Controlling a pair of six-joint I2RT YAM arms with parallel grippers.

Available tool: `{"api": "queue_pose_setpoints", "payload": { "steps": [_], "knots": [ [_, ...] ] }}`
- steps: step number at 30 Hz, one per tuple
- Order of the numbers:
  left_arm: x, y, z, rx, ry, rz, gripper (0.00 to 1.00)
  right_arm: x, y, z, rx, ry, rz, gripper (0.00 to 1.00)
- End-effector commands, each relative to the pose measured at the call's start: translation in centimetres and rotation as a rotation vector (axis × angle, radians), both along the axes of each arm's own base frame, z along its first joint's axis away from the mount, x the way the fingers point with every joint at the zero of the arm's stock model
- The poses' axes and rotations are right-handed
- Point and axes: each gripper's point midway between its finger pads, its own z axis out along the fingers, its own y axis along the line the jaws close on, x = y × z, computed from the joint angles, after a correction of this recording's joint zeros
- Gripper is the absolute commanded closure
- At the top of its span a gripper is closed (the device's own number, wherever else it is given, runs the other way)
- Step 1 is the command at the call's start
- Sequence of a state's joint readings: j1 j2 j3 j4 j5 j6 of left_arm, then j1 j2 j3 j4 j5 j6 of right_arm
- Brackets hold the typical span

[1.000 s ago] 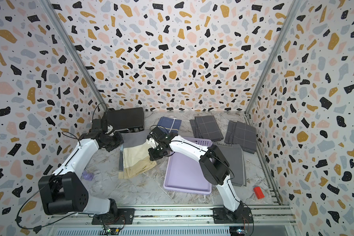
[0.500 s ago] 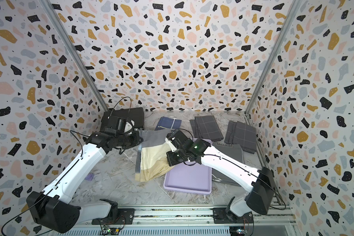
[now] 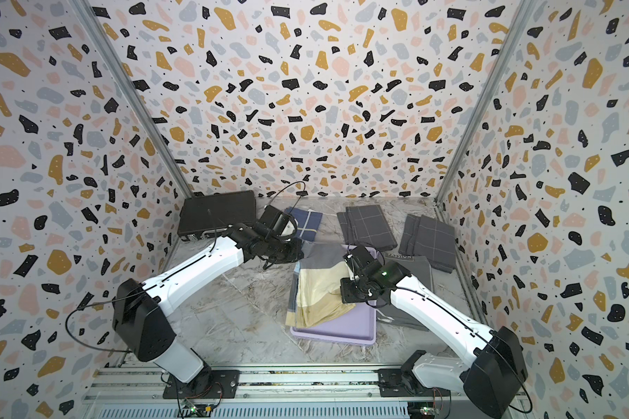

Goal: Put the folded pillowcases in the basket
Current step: Place the pillowcase in the basket.

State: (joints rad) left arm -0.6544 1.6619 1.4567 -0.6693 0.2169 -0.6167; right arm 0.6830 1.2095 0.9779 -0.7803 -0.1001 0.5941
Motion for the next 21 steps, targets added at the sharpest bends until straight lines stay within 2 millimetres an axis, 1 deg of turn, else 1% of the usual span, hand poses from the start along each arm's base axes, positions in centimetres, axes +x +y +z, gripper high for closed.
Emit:
{"api": "queue_pose_setpoints", "payload": {
  "steps": [1, 3, 7, 10, 12, 14, 18, 21],
  "knots": [
    [1.2, -2.2, 1.4, -0.034, -0.064, -0.032, 1.00, -0.2, -0.9, 0.6, 0.007, -0.015, -0.005, 1.00],
    [1.2, -2.9, 0.4, -0.025, -0.051, -0.044, 1.00, -0.4, -1.2, 0.1, 0.002, -0.004, -0.012, 1.00],
    [1.2, -4.5, -1.7, -0.018, -0.035, -0.085, 1.00, -1.0, -2.3, -1.6, -0.037, 0.026, -0.035, 1.00],
    [1.4, -6.0, -3.1, -0.028, -0.029, -0.125, 1.00, -1.2, -3.3, -2.0, -0.052, 0.007, -0.068, 1.00],
    [1.6, -6.8, -3.5, -0.017, -0.033, -0.144, 1.00, -1.5, -3.8, -2.4, -0.055, 0.011, -0.080, 1.00],
    [1.8, -7.0, -4.1, -0.009, -0.027, -0.141, 1.00, -1.7, -4.2, -3.0, -0.071, 0.022, -0.078, 1.00],
    [2.0, -6.6, -5.2, 0.023, -0.024, -0.130, 1.00, -1.0, -4.5, -4.0, -0.077, 0.044, -0.081, 1.00],
    [2.2, -5.8, -5.9, 0.060, -0.029, -0.106, 1.00, -0.8, -4.4, -4.9, -0.081, 0.067, -0.077, 1.00]
  ]
}}
